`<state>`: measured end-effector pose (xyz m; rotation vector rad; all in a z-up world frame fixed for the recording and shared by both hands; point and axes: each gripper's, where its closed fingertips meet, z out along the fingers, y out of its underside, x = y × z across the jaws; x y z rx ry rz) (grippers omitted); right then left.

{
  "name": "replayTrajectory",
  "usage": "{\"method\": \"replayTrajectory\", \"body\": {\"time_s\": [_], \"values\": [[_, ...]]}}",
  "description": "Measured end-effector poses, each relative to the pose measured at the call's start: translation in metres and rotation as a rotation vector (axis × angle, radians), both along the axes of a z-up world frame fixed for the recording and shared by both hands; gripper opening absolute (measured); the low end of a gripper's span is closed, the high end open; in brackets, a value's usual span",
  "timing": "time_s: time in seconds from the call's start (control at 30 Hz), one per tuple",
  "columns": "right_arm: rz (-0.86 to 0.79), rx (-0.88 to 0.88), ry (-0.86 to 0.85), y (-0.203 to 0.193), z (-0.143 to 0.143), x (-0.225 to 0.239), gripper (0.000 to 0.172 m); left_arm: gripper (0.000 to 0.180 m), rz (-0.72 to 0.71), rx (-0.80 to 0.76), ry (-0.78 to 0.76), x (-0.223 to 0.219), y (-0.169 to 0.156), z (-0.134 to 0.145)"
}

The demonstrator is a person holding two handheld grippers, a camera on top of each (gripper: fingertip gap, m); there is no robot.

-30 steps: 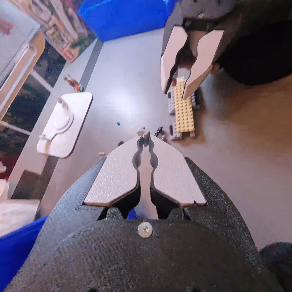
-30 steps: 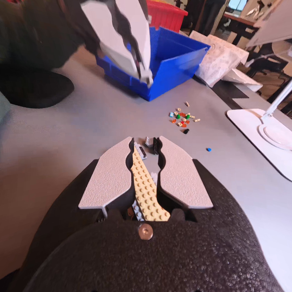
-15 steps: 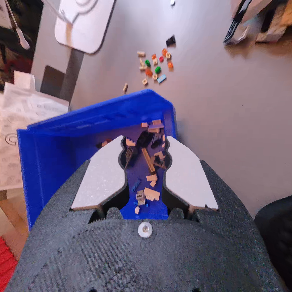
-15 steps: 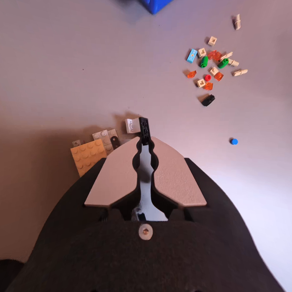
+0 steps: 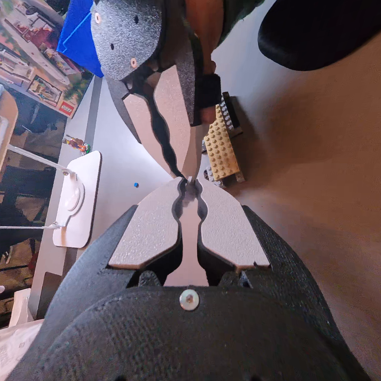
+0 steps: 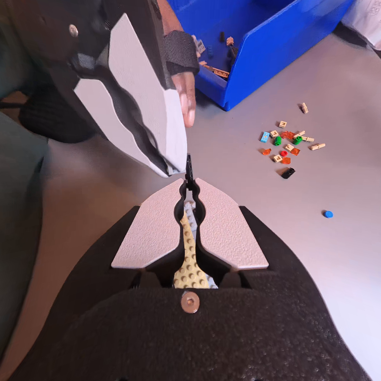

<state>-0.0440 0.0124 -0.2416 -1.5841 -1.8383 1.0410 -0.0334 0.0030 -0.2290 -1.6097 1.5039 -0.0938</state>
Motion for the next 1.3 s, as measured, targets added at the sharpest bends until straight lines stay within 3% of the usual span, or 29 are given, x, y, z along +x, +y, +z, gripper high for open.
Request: {"method": "replayTrajectory", "body": {"time_s": [0.13,0.23,0.3,0.37,0.4,0.47,0.5,0.57,0.63,0.7,0.8,0.87,1.0,1.17,1.3], "values": [[0.032,-0.225,-0.004,-0.01,0.006,0.004,0.006,0.007,-0.12,0.129,0.058,0.009,-0.011,0.006],[0.101,-0.374,0.031,-0.026,0.015,0.004,0.006,0.007,-0.246,0.162,0.0,0.011,-0.027,0.017],[0.104,-0.369,0.041,-0.028,0.016,0.002,0.005,0.006,-0.327,0.16,-0.035,0.014,-0.04,0.021],[0.044,-0.306,0.047,-0.01,0.01,0.0,0.004,0.006,-0.462,0.129,-0.19,0.033,-0.071,0.043],[0.05,-0.341,0.062,-0.008,0.013,0.002,0.004,0.006,-0.458,0.166,-0.124,0.033,-0.07,0.042],[0.066,-0.281,0.078,-0.008,0.016,0.006,0.004,0.006,-0.399,0.183,-0.145,0.026,-0.062,0.055],[0.062,-0.249,0.081,-0.006,0.017,0.007,0.005,0.006,-0.327,0.192,-0.177,0.015,-0.05,0.065],[0.033,-0.211,0.08,0.002,0.019,0.009,0.004,0.006,-0.12,0.176,-0.103,-0.028,-0.016,0.068],[0.01,-0.209,0.077,0.01,0.019,0.014,0.005,0.006,0.088,0.088,0.039,-0.082,0.008,0.054],[-0.001,-0.222,0.085,0.015,0.02,0.019,0.005,0.007,0.209,-0.018,0.199,-0.132,0.014,0.029],[-0.008,-0.218,0.082,0.017,0.017,0.023,0.005,0.007,0.283,-0.116,0.305,-0.17,0.011,0.002],[-0.008,-0.207,0.075,0.015,0.015,0.023,0.005,0.021,0.311,-0.159,0.294,-0.176,0.013,-0.007],[-0.005,-0.186,0.086,0.012,0.015,0.021,0.005,0.037,0.291,-0.134,0.244,-0.166,0.014,0.0],[0.059,-0.108,0.16,-0.004,0.026,0.015,0.005,0.023,0.042,-0.028,-0.021,-0.082,-0.003,0.036],[0.108,-0.014,0.203,-0.021,0.033,0.011,0.005,0.019,-0.105,-0.072,-0.2,-0.019,-0.016,0.044]]}}
